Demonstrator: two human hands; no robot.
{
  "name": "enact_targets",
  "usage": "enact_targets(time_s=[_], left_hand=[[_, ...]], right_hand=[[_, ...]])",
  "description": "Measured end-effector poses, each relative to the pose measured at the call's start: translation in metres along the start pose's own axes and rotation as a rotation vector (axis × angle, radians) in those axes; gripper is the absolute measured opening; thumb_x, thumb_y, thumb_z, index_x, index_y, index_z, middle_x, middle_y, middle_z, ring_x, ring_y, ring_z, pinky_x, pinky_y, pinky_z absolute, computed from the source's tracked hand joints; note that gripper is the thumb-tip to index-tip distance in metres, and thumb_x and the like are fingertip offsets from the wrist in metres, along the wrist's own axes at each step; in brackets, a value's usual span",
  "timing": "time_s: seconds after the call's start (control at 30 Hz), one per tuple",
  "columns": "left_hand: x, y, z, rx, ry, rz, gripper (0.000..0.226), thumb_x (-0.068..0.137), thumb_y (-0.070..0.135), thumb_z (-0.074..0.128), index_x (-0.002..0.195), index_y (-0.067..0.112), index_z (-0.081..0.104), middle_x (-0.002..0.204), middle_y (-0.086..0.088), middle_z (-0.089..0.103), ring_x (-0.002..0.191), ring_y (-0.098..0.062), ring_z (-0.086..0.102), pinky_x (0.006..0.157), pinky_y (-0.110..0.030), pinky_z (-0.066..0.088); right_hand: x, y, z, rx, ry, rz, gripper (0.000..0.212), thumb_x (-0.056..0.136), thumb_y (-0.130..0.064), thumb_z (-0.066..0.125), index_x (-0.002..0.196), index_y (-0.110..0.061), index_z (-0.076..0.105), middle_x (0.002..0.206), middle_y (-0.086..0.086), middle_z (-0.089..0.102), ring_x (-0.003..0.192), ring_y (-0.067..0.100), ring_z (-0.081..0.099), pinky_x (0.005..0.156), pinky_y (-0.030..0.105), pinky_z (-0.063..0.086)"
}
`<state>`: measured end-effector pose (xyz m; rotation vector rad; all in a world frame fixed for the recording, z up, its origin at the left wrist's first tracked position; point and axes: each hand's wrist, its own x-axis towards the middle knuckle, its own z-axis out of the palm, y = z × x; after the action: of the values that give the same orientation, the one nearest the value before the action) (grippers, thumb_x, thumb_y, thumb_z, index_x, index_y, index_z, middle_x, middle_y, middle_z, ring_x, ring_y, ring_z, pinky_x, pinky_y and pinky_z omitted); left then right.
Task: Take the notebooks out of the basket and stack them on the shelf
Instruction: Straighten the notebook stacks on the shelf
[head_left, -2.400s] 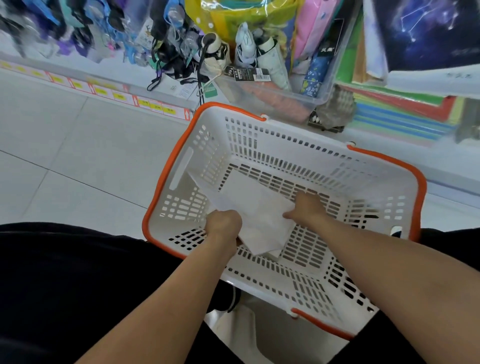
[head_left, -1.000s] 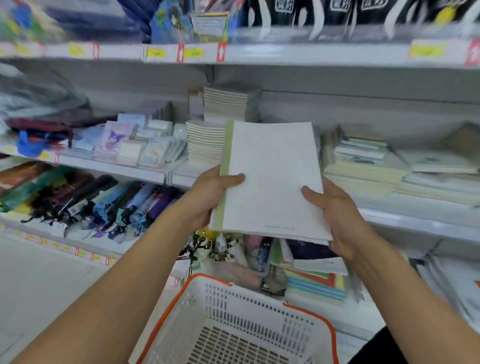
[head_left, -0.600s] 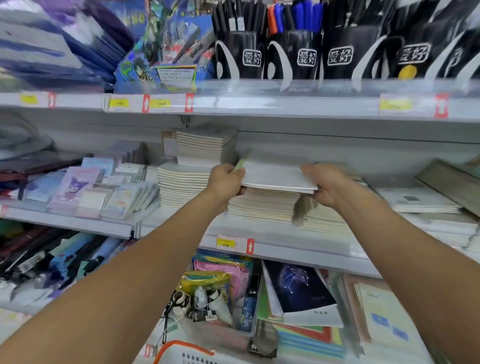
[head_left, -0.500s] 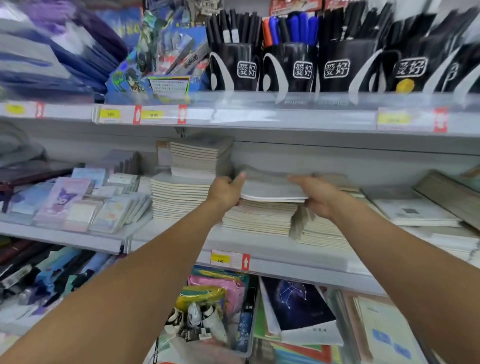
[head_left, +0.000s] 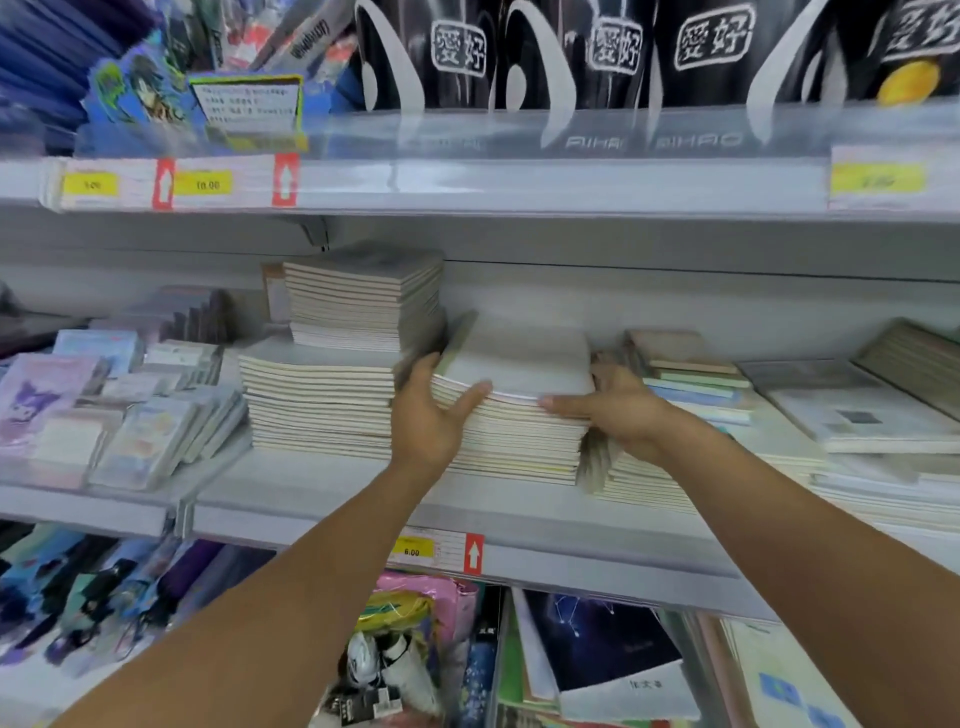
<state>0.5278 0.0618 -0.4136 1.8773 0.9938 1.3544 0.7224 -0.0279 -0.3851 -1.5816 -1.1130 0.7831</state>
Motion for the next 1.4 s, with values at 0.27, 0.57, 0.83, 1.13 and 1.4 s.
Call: enact_targets(time_s=[0.27, 0.57, 0.83, 1.13, 1.4], left_hand=[[0.006, -0.006, 0.022, -0.124, 0.229, -0.209, 0.063, 0.097, 0.061, 0.027, 0.128, 0.018, 0.061, 0.112, -0.005, 0.067, 0.115, -0.027, 0.058, 0.101, -0.038, 0.042], [0.013, -0.010, 0.025, -0.186, 0.262, -0.333, 0.064, 0.098, 0.060, 0.025, 0.111, 0.010, 0.063, 0.072, 0.008, 0.051, 0.087, -0.021, 0.055, 0.085, -0.032, 0.041], [0.013, -0.010, 0.031, -0.102, 0.366, -0.327, 0.074, 0.098, 0.061, 0.012, 0.072, 0.012, 0.061, 0.079, -0.008, 0.064, 0.079, -0.028, 0.060, 0.077, -0.038, 0.051], [0.018, -0.016, 0.045, 0.024, 0.556, -0.336, 0.080, 0.099, 0.059, 0.012, 0.087, 0.004, 0.069, 0.085, -0.012, 0.069, 0.085, -0.034, 0.064, 0.071, -0.033, 0.043], [-0.005, -0.007, 0.012, -0.274, 0.001, -0.488, 0.082, 0.086, 0.076, 0.036, 0.143, 0.018, 0.044, 0.143, -0.001, 0.049, 0.134, -0.025, 0.043, 0.110, -0.036, 0.029]], right_hand=[[0.028, -0.014, 0.001, 0.784, 0.103, 0.305, 0.087, 0.078, -0.089, 0.031, 0.126, -0.023, 0.061, 0.112, 0.012, 0.073, 0.100, 0.034, 0.070, 0.079, 0.040, 0.057], [0.039, -0.007, 0.010, 0.716, 0.202, 0.268, 0.076, 0.081, -0.084, 0.036, 0.101, -0.017, 0.065, 0.080, 0.011, 0.077, 0.087, 0.030, 0.072, 0.085, 0.039, 0.054], [0.051, 0.010, 0.018, 0.651, 0.422, 0.463, 0.100, 0.049, -0.094, 0.043, 0.122, -0.027, 0.063, 0.102, 0.009, 0.075, 0.090, 0.036, 0.073, 0.092, 0.051, 0.050], [0.038, 0.003, 0.024, 0.735, 0.340, 0.442, 0.105, 0.050, -0.095, 0.047, 0.128, -0.025, 0.055, 0.110, 0.013, 0.071, 0.093, 0.038, 0.071, 0.092, 0.051, 0.052], [0.017, 0.004, 0.031, 0.732, 0.352, 0.400, 0.090, 0.066, -0.092, 0.035, 0.120, -0.025, 0.061, 0.114, 0.012, 0.071, 0.095, 0.036, 0.071, 0.089, 0.059, 0.053]])
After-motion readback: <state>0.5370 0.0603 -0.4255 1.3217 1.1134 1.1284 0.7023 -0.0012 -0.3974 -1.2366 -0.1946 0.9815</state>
